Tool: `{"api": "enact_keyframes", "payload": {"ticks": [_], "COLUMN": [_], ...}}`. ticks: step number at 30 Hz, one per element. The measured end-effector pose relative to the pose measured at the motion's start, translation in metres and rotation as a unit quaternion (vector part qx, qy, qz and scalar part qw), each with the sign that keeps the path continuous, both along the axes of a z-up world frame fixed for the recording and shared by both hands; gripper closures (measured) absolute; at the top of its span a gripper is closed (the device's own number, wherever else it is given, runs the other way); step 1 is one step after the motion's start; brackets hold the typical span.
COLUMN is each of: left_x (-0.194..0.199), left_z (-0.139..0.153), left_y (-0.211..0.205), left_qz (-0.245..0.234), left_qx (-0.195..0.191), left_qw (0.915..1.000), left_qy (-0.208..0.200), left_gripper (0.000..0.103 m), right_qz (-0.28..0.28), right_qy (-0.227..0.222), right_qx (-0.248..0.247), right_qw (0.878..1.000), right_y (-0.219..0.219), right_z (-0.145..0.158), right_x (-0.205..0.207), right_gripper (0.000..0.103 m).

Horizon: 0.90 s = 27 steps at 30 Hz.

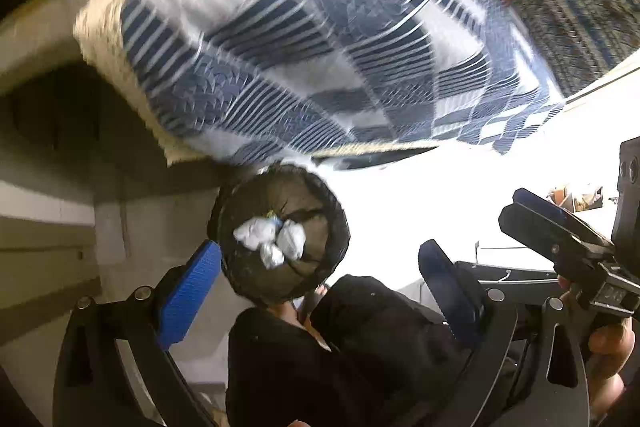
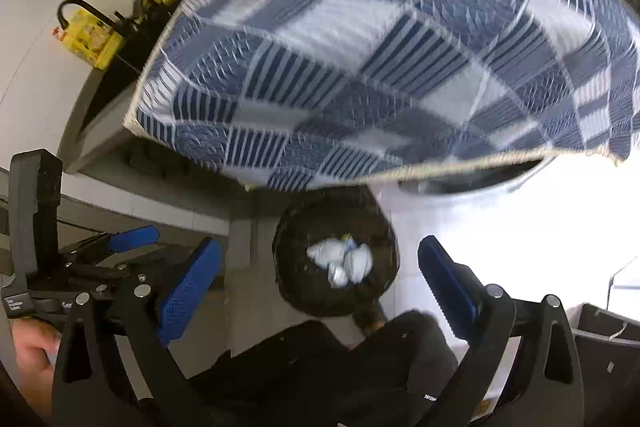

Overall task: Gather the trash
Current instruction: 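Raise both open tools back toward the table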

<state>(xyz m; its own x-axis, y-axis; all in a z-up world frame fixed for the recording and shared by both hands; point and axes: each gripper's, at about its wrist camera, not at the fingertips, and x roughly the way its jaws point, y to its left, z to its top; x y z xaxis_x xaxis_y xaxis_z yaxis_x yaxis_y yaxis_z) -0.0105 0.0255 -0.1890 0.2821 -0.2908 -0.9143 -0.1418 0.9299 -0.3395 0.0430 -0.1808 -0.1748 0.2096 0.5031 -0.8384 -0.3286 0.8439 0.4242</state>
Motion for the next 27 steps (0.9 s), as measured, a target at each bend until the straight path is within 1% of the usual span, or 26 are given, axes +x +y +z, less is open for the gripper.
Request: {"api": "enact_keyframes", "payload": {"ticks": [7, 12, 15, 17, 22, 27], "left_x": [0.007, 0.015, 0.022, 0.026, 0.043, 0.069], "left_z": [0.048, 0.08, 0.096, 0.103, 0.116, 0.119], "left_y": [-0.003, 0.003, 0.007, 0.008, 0.008, 0.011], "left_qz": [-0.01, -0.002, 0.005, 0.009, 0.014, 0.032], "left_qx": [0.016, 0.029, 0.026, 0.025, 0.013, -0.007], "left_qw": [0.9982, 0.9951, 0.993, 0.9921, 0.9894, 0.9883], "left_qy": [-0.057, -0.094, -0.115, -0.123, -0.144, -0.149], "left_gripper": [0.007, 0.007, 0.007, 0.007, 0.007, 0.007], "right_qz": [-0.021, -0.032, -0.032, -0.031, -0.026, -0.014], "right_qy": [-0.053, -0.097, -0.124, -0.137, -0.154, -0.155], "right_qx": [0.032, 0.048, 0.05, 0.051, 0.052, 0.054], "right_qw": [0.998, 0.994, 0.991, 0.989, 0.986, 0.986], "right_y": [-0.014, -0.022, -0.024, -0.025, -0.025, -0.024], "right_z": [0.042, 0.078, 0.097, 0.108, 0.124, 0.129], "right_x": [0.009, 0.019, 0.025, 0.031, 0.046, 0.072], "right_gripper": [0.005, 0.005, 0.005, 0.005, 0.005, 0.005]}}
